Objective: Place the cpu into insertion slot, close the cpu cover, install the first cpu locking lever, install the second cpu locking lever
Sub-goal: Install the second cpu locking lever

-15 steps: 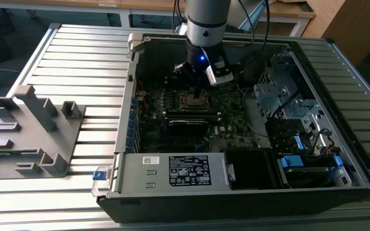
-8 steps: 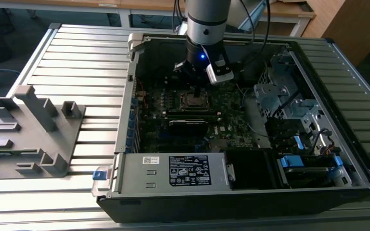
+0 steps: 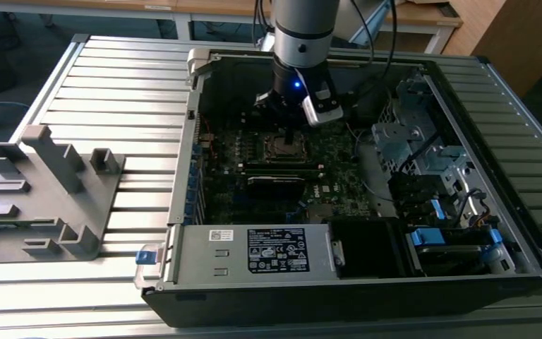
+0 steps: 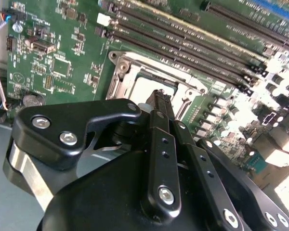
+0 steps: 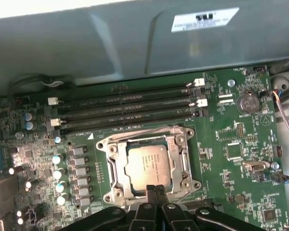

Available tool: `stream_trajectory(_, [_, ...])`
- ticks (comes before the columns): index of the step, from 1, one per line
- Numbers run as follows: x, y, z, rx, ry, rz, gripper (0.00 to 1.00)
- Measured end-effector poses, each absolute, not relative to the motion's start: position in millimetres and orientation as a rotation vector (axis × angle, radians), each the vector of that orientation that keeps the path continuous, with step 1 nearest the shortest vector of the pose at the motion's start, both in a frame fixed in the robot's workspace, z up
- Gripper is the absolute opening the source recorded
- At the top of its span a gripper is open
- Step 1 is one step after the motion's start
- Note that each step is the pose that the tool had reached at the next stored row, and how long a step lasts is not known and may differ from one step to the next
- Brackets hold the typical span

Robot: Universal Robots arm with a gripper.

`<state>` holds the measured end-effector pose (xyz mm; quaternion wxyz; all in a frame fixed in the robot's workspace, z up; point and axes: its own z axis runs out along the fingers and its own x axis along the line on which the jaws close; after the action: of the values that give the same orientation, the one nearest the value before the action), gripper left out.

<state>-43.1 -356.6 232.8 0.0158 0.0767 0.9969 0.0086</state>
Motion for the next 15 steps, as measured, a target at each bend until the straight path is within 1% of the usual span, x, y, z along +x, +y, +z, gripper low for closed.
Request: stream_trajectory(15, [-43,-373,233,0.238,3.101,0.027,0.10])
